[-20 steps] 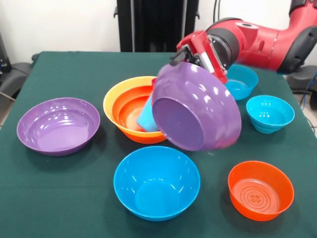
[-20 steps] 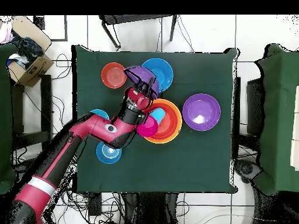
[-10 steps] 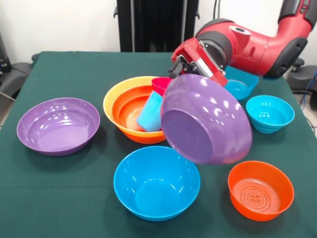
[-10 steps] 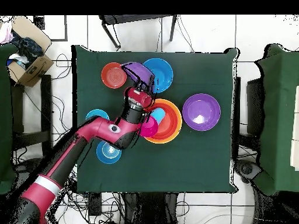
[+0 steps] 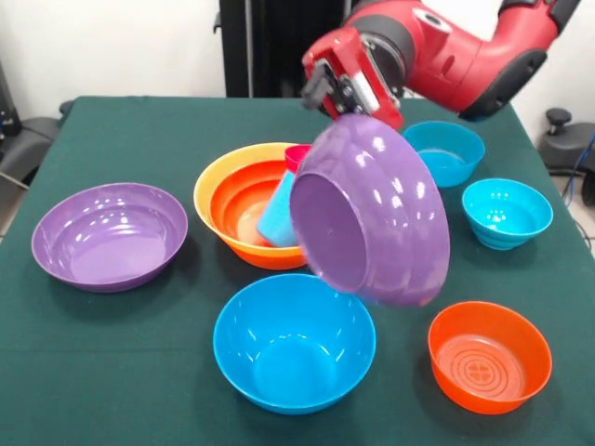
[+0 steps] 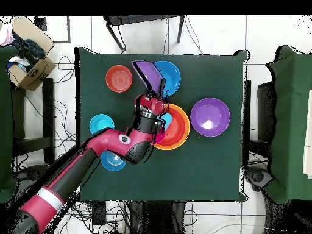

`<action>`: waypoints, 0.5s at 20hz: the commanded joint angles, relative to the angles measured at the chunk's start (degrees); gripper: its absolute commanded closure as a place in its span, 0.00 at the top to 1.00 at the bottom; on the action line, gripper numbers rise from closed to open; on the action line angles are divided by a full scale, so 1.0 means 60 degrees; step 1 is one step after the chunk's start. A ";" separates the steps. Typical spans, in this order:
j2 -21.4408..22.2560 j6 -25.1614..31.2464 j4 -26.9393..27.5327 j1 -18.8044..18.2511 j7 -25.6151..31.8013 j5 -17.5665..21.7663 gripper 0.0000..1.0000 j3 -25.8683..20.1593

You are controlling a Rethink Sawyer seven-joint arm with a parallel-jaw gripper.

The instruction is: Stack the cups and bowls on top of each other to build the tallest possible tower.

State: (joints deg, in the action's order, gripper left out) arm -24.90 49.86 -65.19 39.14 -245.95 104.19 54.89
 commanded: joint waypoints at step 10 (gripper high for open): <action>0.2139 -0.2502 0.0159 -0.0889 0.3202 -0.3627 1.00 -0.2165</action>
State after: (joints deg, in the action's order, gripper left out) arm -15.21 41.00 -66.13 35.77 -243.37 90.40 53.12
